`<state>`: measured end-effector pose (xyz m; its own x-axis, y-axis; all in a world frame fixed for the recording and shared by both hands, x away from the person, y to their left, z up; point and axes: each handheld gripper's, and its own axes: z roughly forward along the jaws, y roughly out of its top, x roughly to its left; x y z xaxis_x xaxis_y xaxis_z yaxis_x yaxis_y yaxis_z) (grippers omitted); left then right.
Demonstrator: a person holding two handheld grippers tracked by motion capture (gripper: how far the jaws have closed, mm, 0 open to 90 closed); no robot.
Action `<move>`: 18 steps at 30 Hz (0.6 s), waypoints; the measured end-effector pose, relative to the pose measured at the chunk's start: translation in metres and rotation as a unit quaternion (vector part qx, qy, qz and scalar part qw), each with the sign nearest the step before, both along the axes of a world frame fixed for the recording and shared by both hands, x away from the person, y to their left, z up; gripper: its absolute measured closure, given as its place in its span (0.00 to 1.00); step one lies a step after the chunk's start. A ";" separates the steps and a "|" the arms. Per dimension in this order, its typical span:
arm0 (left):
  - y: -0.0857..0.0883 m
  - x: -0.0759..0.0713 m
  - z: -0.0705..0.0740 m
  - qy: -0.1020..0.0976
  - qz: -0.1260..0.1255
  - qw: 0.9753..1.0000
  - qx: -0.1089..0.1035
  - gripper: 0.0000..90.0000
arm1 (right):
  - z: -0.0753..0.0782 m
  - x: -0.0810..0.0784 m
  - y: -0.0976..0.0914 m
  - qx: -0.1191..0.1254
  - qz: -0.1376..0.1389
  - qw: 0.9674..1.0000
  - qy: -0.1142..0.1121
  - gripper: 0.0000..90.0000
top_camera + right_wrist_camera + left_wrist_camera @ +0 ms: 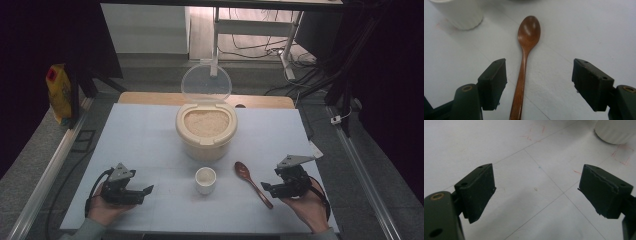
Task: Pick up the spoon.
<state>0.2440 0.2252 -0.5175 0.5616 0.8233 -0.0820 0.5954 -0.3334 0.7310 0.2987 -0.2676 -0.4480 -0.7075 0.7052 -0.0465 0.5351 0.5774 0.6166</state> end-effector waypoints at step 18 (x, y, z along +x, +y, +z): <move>-0.002 0.001 -0.003 0.005 -0.007 1.000 0.006 0.15 | -0.030 0.013 0.031 -0.093 -0.001 0.991 0.099 0.44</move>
